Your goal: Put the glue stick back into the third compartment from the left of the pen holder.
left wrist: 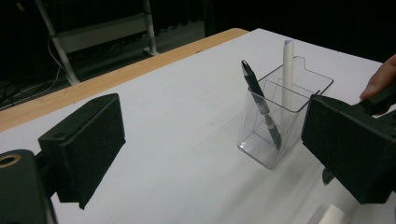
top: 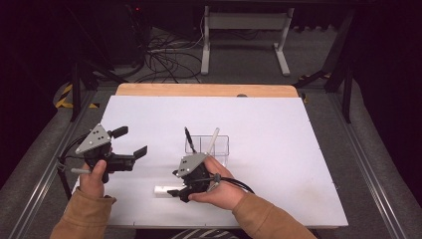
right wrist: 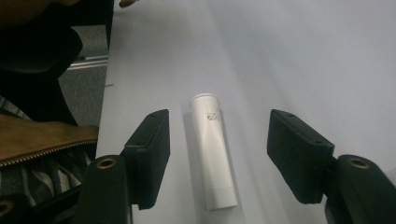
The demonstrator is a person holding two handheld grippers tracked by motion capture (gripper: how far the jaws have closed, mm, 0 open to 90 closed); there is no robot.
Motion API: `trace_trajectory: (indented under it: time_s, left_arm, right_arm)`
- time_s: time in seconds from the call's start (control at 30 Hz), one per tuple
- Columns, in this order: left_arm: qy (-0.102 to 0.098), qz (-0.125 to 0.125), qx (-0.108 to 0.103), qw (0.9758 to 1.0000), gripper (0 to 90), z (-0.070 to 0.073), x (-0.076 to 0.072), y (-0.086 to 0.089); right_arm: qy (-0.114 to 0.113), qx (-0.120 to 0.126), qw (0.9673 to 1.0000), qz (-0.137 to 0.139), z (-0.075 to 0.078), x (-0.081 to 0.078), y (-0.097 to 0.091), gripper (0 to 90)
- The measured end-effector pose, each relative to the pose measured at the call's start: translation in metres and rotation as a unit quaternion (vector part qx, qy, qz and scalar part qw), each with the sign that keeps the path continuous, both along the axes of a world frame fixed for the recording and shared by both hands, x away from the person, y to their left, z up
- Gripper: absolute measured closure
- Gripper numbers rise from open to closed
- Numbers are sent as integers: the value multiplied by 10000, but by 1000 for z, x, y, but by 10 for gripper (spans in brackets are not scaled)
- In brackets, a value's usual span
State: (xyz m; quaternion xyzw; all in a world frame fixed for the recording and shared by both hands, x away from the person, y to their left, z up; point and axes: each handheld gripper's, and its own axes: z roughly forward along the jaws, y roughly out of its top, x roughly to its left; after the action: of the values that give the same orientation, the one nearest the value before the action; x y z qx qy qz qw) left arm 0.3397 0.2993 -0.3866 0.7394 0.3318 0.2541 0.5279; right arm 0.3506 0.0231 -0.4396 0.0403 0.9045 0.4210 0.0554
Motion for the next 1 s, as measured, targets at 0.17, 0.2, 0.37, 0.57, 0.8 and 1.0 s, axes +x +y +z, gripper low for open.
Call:
trace_trajectory:
  time_s: [0.17,0.2,0.37,0.57,0.8,1.0]
  left_arm:
    - [-14,42,26,10000,69,-2,1,1]
    - [-23,60,21,10000,69,-3,2,1]
    - [-14,83,2,10000,69,-3,3,2]
    - [8,99,-15,9999,69,-4,4,2]
    - [27,100,2,9999,69,-5,4,3]
    - [39,104,21,9999,69,-5,5,2]
  right_arm:
    - [-12,-280,9996,94,-4,2,11,421]
    - [16,-311,9995,84,-5,3,13,421]
    - [19,-527,9985,150,-8,5,22,433]
    - [14,-737,9971,190,-12,7,30,454]
    - [-30,-1002,9945,297,-17,9,37,481]
    - [-39,-1126,9931,338,-20,10,42,498]
